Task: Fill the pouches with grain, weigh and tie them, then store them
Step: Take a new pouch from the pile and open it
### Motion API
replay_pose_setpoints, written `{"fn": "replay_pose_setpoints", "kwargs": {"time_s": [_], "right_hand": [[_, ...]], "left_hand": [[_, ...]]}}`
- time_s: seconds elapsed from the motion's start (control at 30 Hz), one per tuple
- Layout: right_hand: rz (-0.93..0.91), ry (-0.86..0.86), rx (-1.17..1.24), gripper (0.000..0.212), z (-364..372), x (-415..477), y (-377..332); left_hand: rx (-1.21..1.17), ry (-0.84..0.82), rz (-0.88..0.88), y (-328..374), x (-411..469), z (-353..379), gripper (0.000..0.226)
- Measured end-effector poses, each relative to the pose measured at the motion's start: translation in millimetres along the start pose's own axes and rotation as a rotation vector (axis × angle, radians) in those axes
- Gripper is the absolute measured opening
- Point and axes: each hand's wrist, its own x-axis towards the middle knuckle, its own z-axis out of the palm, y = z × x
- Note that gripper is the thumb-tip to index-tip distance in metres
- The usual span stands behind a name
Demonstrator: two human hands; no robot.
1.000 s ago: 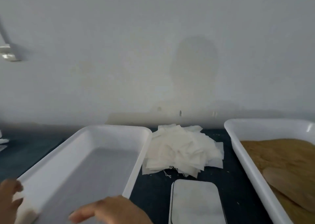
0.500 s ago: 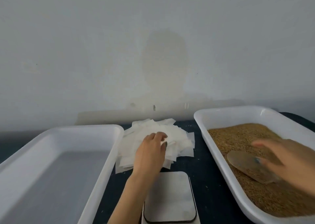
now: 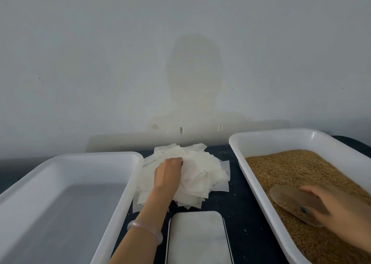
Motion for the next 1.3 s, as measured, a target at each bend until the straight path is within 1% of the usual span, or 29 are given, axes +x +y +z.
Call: {"fn": "replay_pose_setpoints", "kwargs": {"time_s": [0.1, 0.2, 0.27, 0.33, 0.37, 0.43, 0.47, 0.5, 0.53, 0.6, 0.7, 0.73, 0.8, 0.83, 0.9, 0.93, 0.97, 1.0, 1.07, 1.1, 1.13, 1.17, 1.23, 1.3], "right_hand": [[-0.018, 0.072, -0.030, 0.054, -5.2, -1.2, -9.7], [-0.049, 0.170, 0.101, 0.050, -13.9, -2.2, -29.1], [-0.079, 0.277, 0.183, 0.048, -22.5, -4.4, -47.2], [-0.157, 0.354, 0.321, 0.043, -34.6, -8.6, -77.7], [-0.204, 0.367, 0.419, 0.039, -40.1, -10.8, -97.6], [-0.268, 0.308, 0.653, 0.029, -43.4, -11.4, -135.4], [-0.276, 0.265, 0.725, 0.033, -40.7, -9.3, -150.6], [-0.271, 0.225, 0.753, 0.039, -36.4, -6.2, -163.5], [-0.259, 0.190, 0.763, 0.045, -31.2, -2.8, -174.1], [-0.240, 0.114, 0.817, 0.051, -19.2, 1.8, -189.3], [-0.164, 0.031, 1.018, 0.060, 2.5, 5.2, -200.4], [-0.134, 0.021, 1.083, 0.059, 9.5, 7.0, -201.5], [-0.099, -0.010, 1.237, 0.047, 20.6, 8.9, -205.2], [-0.093, -0.017, 1.333, 0.040, 24.7, 8.7, -206.8], [-0.096, 0.054, 1.407, 0.029, 32.2, 8.0, -206.3], [-0.083, 0.100, 1.390, 0.027, 36.4, 8.6, -204.3], [-0.057, 0.125, 1.385, 0.026, 39.8, 9.9, -201.7], [-0.022, 0.118, 1.408, 0.025, 42.9, 11.8, -198.3], [0.010, 0.074, 1.492, 0.022, 46.9, 13.8, -193.6], [0.013, 0.059, 1.517, 0.022, 47.0, 14.2, -192.7], [0.018, 0.049, 1.517, 0.023, 47.6, 15.1, -191.4], [0.028, 0.029, 1.514, 0.025, 48.4, 15.7, -190.0], [0.046, -0.058, 1.473, 0.030, 50.1, 16.5, -187.7], [0.062, -0.165, 1.411, 0.025, 51.2, 17.8, -185.4]], "left_hand": [[-0.157, 0.180, -0.053, 1.0, -8.9, -9.9, 0.028], [-0.304, 0.379, -0.112, 2.2, -21.3, -25.5, 0.020], [-0.398, 0.449, -0.143, 5.2, -31.0, -38.4, 0.014], [-0.509, 0.456, -0.170, 10.5, -39.3, -50.4, 0.008], [-0.622, 0.441, -0.173, 14.1, -42.6, -56.7, 0.006], [-0.978, 0.332, -0.132, 24.3, -49.7, -71.2, 0.010], [-1.154, 0.248, -0.092, 30.2, -55.1, -78.3, 0.012], [-1.243, 0.186, -0.049, 35.0, -62.1, -83.6, 0.013], [-1.238, 0.157, 0.003, 37.5, -70.0, -85.5, 0.014], [-1.105, 0.186, 0.120, 37.8, -87.5, -81.6, 0.018], [-0.857, 0.377, 0.343, 28.9, -108.4, -69.2, 0.012], [-0.795, 0.429, 0.397, 26.6, -111.2, -65.0, 0.011], [-0.729, 0.480, 0.450, 23.1, -113.4, -59.9, 0.011], [-0.725, 0.458, 0.449, 22.5, -113.3, -58.2, 0.015], [-0.744, 0.318, 0.448, 20.8, -113.5, -55.6, 0.039], [-0.779, 0.225, 0.443, 19.6, -114.7, -54.4, 0.050], [-0.866, 0.113, 0.416, 19.3, -115.9, -53.5, 0.059], [-1.004, 0.004, 0.348, 19.2, -116.1, -53.2, 0.064], [-1.312, -0.134, 0.101, 18.8, -114.0, -53.7, 0.065], [-1.390, -0.162, -0.017, 16.9, -112.2, -53.8, 0.063], [-1.371, -0.160, -0.096, 14.8, -110.2, -54.0, 0.061], [-1.288, -0.123, -0.140, 12.2, -108.0, -53.5, 0.055], [-1.086, 0.044, -0.153, 4.4, -104.6, -50.2, 0.036], [-0.989, 0.158, -0.134, 0.5, -102.9, -48.5, 0.026]]}}
